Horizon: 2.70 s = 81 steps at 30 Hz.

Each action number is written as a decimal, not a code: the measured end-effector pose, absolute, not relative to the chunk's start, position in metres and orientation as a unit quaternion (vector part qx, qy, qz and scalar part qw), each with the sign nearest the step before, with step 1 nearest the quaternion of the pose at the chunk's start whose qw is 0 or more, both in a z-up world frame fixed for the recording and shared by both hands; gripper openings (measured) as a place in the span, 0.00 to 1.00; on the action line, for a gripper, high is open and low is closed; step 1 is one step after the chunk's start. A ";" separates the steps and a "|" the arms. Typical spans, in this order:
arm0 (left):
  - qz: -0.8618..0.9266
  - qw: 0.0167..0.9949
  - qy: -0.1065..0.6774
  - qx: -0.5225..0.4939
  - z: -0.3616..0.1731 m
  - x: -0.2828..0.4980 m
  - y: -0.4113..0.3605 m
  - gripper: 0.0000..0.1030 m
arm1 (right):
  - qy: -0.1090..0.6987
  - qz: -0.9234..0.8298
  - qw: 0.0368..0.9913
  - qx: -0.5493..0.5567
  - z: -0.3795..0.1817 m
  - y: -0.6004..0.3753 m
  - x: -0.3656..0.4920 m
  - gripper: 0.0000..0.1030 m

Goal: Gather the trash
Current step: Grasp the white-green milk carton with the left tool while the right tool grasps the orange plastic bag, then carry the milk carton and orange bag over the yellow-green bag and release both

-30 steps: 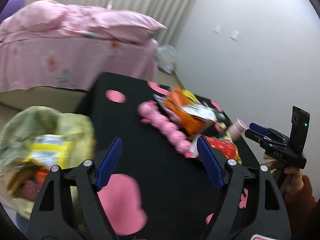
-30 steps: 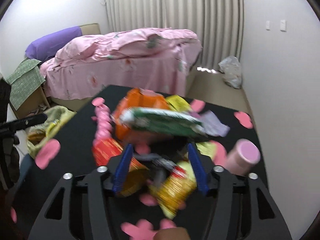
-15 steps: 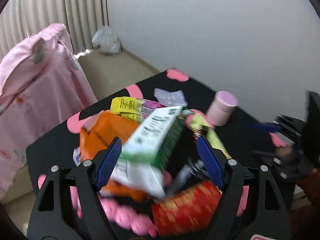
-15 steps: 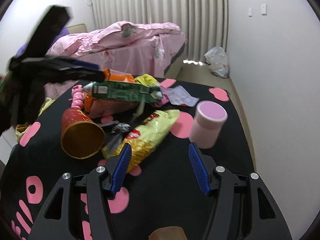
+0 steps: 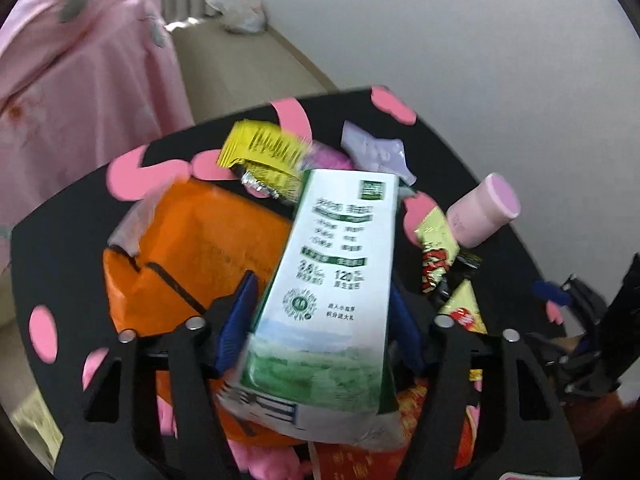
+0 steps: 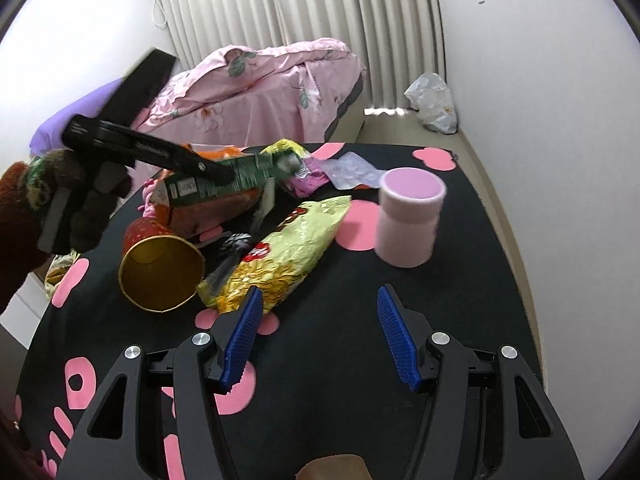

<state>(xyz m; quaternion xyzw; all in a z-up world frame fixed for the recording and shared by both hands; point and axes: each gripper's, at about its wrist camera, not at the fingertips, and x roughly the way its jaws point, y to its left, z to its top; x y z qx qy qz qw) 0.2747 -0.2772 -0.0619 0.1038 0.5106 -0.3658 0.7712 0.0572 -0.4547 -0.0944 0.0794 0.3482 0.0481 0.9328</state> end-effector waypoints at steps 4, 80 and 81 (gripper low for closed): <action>-0.354 0.813 0.456 0.077 -0.025 0.233 -0.236 0.53 | 0.345 0.054 0.934 0.074 -0.092 -0.445 0.056 0.54; -0.228 0.824 0.513 0.079 -0.065 0.135 -0.138 0.64 | 0.386 0.149 0.909 -0.054 -0.063 -0.331 -0.026 0.57; -0.223 0.821 0.519 0.082 -0.070 0.140 -0.139 0.63 | 0.386 0.146 0.909 -0.048 -0.064 -0.335 -0.026 0.57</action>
